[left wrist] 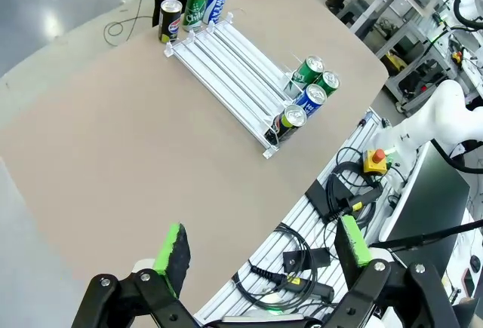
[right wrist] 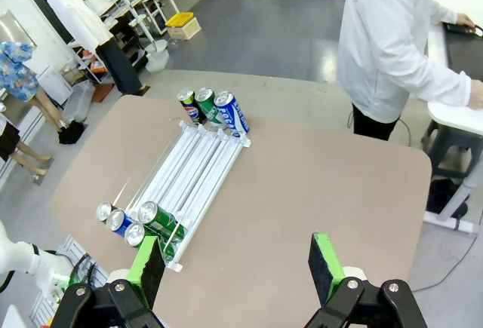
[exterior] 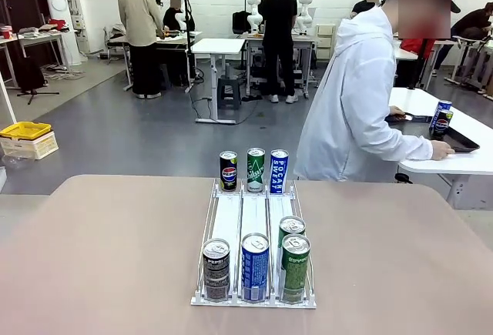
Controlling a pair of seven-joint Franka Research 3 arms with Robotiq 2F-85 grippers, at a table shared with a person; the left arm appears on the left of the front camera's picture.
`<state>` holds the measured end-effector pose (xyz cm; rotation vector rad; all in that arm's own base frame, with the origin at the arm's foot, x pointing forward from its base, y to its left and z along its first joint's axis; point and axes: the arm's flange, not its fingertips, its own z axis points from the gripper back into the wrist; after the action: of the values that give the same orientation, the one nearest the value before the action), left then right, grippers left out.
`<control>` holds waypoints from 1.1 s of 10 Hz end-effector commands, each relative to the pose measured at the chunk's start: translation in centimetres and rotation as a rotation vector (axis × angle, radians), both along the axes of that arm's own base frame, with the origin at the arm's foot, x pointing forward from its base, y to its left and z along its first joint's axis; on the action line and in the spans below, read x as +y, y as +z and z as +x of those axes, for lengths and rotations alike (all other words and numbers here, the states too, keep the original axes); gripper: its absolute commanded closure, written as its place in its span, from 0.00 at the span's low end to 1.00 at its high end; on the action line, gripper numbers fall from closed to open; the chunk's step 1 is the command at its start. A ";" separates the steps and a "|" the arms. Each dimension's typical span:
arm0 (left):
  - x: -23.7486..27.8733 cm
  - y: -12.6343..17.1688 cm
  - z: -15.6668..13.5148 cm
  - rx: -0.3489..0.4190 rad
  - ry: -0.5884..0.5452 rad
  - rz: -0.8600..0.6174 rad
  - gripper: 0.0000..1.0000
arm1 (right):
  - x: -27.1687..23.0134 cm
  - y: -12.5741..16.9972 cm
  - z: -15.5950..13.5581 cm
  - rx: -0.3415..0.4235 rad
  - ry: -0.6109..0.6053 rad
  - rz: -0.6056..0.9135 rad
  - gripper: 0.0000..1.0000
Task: Retrieve and hand over the desired beverage to the person.
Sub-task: Place the picked can on the Handle tray extended by the person.
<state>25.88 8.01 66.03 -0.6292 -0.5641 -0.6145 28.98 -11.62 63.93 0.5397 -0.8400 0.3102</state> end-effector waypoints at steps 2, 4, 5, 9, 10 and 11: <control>0.3 -0.1 0.0 0.000 -0.008 -0.011 0.00 | 0.1 -0.1 0.3 -0.009 0.020 0.025 0.00; 0.3 -0.1 0.0 0.000 -0.008 -0.011 0.00 | 0.1 -0.1 0.3 -0.009 0.020 0.025 0.00; 0.3 -0.1 0.0 0.000 -0.008 -0.011 0.00 | 0.1 -0.1 0.3 -0.009 0.020 0.025 0.00; 0.3 -0.1 0.0 0.000 -0.008 -0.011 0.00 | 0.1 -0.1 0.3 -0.009 0.020 0.025 0.00; 0.3 -0.1 0.0 0.000 -0.008 -0.011 0.00 | 0.1 -0.1 0.3 -0.009 0.020 0.025 0.00; 0.3 -0.1 0.0 0.000 -0.008 -0.011 0.00 | 0.1 -0.1 0.3 -0.009 0.020 0.025 0.00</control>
<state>25.87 8.01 66.02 -0.6295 -0.5639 -0.6144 28.98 -11.62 63.93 0.5398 -0.8400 0.3103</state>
